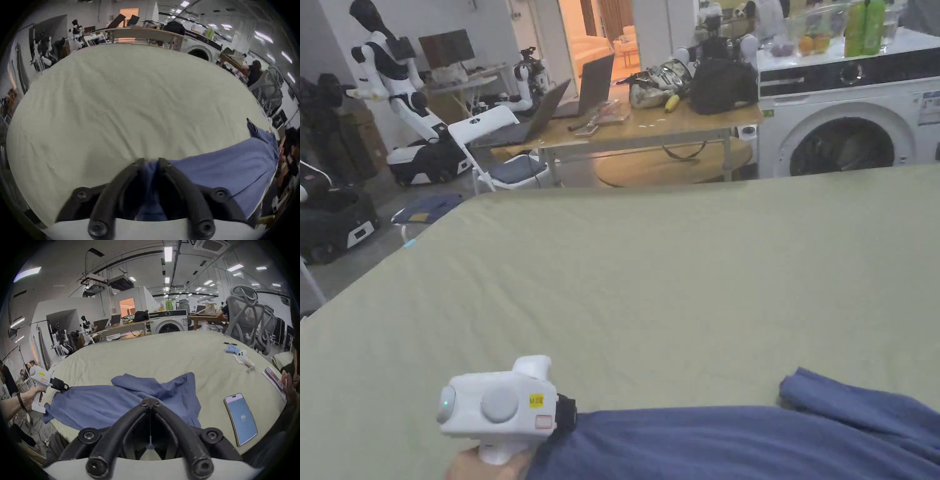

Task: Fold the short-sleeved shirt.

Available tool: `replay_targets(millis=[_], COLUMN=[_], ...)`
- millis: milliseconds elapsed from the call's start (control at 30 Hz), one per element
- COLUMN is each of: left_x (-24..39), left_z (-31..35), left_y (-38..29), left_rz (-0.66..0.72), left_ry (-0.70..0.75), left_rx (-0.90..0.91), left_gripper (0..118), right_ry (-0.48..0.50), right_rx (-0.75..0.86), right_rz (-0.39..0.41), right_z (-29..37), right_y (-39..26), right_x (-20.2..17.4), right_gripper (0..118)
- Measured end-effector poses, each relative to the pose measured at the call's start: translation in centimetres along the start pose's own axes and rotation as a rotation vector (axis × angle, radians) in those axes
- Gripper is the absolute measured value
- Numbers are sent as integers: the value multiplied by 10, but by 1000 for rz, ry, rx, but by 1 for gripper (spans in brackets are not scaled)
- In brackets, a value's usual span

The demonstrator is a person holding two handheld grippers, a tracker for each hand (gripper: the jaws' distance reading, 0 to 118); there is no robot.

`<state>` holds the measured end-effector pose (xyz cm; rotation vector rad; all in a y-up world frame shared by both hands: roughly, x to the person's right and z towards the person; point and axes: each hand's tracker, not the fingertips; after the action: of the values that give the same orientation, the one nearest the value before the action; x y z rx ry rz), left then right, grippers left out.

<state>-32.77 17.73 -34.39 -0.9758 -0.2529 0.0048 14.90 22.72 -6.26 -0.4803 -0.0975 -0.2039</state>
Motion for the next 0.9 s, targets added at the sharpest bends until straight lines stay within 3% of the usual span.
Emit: replay_targets(millis=[67, 100, 133, 167, 200, 233, 300, 367, 400, 433, 467, 500, 567, 700, 800, 900], left_x=[12, 15, 18, 19, 19, 18, 18, 21, 21, 21, 21, 20, 21, 20, 14, 5], left_z=[-5, -6, -10, -12, -12, -11, -10, -5, -4, -3, -2, 0, 1, 5, 11, 39], left_y=[1, 1, 2, 3, 6, 7, 7, 3, 1, 0, -2, -3, -5, -8, -9, -14], left_rz=[-40, -75, -96, -93, -91, -98, -111, -107, -104, -99, -91, -84, -75, -62, -26, 59], left_ry=[30, 57, 67, 69, 67, 69, 68, 66, 66, 64, 62, 59, 53, 47, 19, -44], left_rx=[-22, -28, -46, -58, -69, -67, -77, -75, -72, -66, -61, -56, -53, -44, -27, 126], left_gripper=[0, 0, 0, 0, 0, 0, 0, 0, 0, 0, 0, 0, 0, 0, 0, 0], right_ry=[-28, -55, -93, -109, -105, -90, -92, -134, -139, -179, -203, -171, -88, -81, -44, -52], right_rx=[-7, -10, -15, -13, -16, -38, -87, -90, -89, -103, -124, -132, -138, -174, -157, -101], right_rz=[-12, -23, -53, -97, -167, -252, -377, -450, -467, -466, -471, -471, -487, -449, -534, -480], right_z=[3, 6, 9, 11, 13, 13, 7, 2, -2, -10, -16, -23, -32, -52, -46, -27], right_y=[-6, -8, -10, -12, -17, -23, -35, -46, -50, -52, -54, -54, -57, -59, -55, -43], right_x=[6, 9, 14, 19, 27, 36, 49, 60, 64, 67, 70, 72, 70, 58, 64, 66], right_gripper=[0, 6, 26, 63, 87, 98, 97, 95, 85, 61, 26, 15, 6, 2, 2, 1])
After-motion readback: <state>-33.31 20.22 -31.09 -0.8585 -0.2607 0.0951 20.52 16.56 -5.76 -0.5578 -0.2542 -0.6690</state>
